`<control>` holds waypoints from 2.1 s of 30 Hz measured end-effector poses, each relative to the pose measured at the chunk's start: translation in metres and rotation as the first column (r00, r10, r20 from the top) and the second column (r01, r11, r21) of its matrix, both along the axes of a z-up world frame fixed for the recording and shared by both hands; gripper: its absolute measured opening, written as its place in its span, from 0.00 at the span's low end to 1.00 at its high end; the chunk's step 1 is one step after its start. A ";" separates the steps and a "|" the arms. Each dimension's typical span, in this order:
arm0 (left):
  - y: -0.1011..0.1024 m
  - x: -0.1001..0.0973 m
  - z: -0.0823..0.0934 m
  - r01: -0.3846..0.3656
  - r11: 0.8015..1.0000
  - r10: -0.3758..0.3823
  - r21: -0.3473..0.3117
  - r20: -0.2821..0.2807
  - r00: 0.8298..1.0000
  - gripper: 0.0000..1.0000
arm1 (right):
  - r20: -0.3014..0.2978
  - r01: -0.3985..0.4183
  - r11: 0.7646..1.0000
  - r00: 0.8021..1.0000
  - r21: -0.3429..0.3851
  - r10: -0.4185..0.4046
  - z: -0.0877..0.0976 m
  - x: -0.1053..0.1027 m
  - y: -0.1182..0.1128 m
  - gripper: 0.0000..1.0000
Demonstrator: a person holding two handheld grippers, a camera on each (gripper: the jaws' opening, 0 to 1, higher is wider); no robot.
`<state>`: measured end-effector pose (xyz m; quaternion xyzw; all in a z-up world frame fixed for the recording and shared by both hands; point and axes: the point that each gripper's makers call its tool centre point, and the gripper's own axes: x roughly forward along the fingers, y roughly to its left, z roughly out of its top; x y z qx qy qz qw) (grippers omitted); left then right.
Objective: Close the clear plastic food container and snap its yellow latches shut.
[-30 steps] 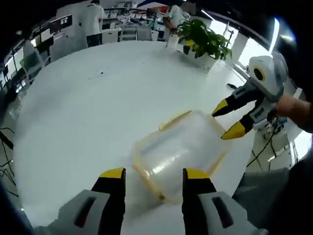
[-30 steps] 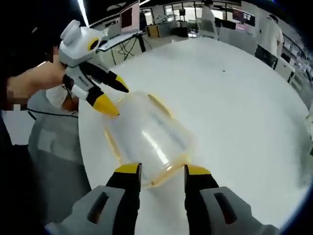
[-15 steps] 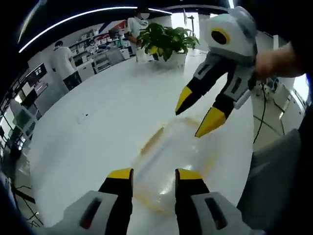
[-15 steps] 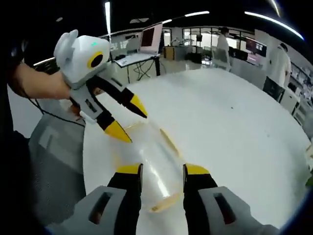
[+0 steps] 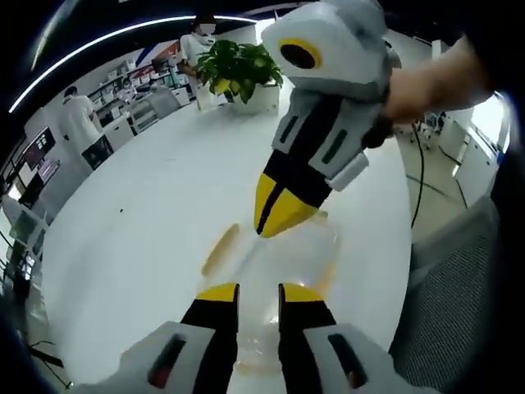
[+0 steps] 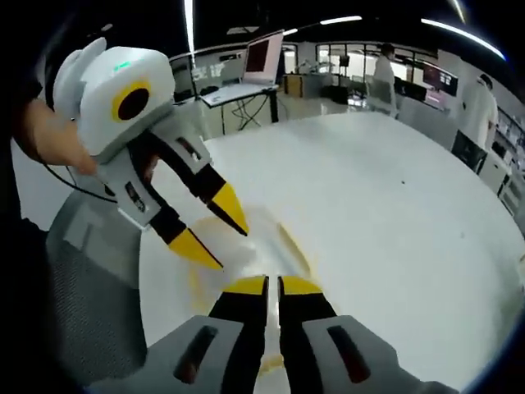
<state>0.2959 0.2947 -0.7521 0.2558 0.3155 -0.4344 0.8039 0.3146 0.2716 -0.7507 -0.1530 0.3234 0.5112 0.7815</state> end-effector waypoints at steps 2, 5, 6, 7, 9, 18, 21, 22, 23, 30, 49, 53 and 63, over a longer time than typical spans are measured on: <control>-0.002 -0.002 -0.002 0.026 1.000 -0.026 0.009 0.009 1.000 0.05 | -0.013 -0.006 1.000 1.000 -0.005 0.006 -0.004 0.001 0.003 0.00; -0.005 -0.003 -0.002 0.045 0.999 -0.045 0.010 0.008 0.999 0.00 | -0.008 -0.045 0.999 0.999 -0.026 0.045 -0.008 0.001 0.012 0.00; -0.007 -0.004 -0.002 0.057 0.998 -0.057 0.002 0.006 0.998 0.00 | -0.004 -0.053 0.998 0.999 -0.032 0.053 -0.008 0.003 0.015 0.00; -0.009 -0.004 -0.002 0.060 0.998 -0.060 -0.001 0.008 0.998 0.00 | -0.001 -0.058 0.998 0.998 -0.035 0.058 -0.008 0.004 0.017 0.00; -0.012 -0.008 -0.003 0.074 0.997 -0.074 -0.008 -0.003 0.997 0.00 | 0.017 -0.067 0.996 0.998 -0.051 0.068 -0.008 0.007 0.019 0.00; -0.018 -0.028 -0.013 0.147 0.989 -0.147 0.017 -0.014 0.989 0.00 | 0.027 -0.089 0.994 0.995 -0.063 0.091 -0.008 0.018 0.022 0.00; -0.020 -0.032 -0.013 0.153 0.988 -0.153 0.002 -0.009 0.988 0.00 | 0.029 -0.097 0.992 0.995 -0.076 0.099 -0.009 0.020 0.021 0.00; -0.020 -0.034 -0.012 0.149 0.989 -0.149 0.000 -0.010 0.989 0.00 | 0.034 -0.101 0.992 0.994 -0.082 0.104 -0.009 0.021 0.021 0.00; -0.022 -0.036 -0.012 0.154 0.988 -0.154 -0.005 -0.020 0.988 0.00 | 0.032 -0.102 0.991 0.994 -0.087 0.105 -0.009 0.023 0.020 0.00; -0.028 -0.042 -0.009 0.154 0.988 -0.155 -0.028 -0.033 0.987 0.00 | 0.016 -0.108 0.987 0.994 -0.118 0.111 -0.014 0.031 0.019 0.00; -0.029 -0.040 -0.017 0.193 0.979 -0.195 0.060 0.027 0.980 0.14 | -0.099 -0.305 0.926 0.952 -0.223 0.289 -0.021 0.024 0.019 0.11; -0.028 -0.039 -0.014 0.204 0.974 -0.210 0.098 0.047 0.977 0.15 | -0.138 -0.346 0.904 0.937 -0.250 0.321 -0.021 0.025 0.020 0.11; -0.025 -0.038 -0.019 0.245 0.962 -0.251 0.125 0.040 0.967 0.18 | -0.236 -0.449 0.847 0.890 -0.287 0.391 -0.023 0.024 0.022 0.12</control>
